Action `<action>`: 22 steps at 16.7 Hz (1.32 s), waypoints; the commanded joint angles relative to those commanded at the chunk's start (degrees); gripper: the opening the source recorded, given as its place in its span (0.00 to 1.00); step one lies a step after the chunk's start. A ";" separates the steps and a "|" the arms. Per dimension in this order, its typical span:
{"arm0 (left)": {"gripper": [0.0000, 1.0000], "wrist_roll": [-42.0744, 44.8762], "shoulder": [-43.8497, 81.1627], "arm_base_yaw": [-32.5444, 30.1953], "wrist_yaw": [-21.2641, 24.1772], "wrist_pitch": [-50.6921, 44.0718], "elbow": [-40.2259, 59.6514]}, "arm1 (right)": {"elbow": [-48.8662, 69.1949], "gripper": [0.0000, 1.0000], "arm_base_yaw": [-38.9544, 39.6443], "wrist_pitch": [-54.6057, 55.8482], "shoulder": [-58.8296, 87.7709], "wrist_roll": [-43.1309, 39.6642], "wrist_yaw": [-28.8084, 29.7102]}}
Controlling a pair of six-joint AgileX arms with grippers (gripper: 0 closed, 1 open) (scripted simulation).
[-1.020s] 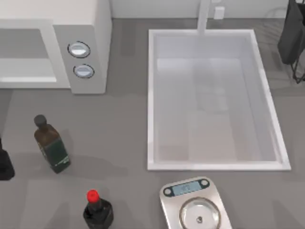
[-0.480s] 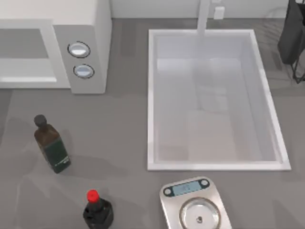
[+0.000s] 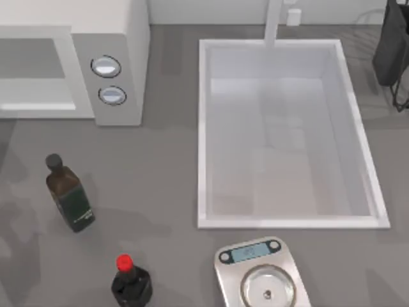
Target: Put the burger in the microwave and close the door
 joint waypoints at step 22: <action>1.00 10.25 21.09 3.13 0.31 9.42 0.89 | 0.00 1.00 0.00 0.00 0.00 0.00 0.00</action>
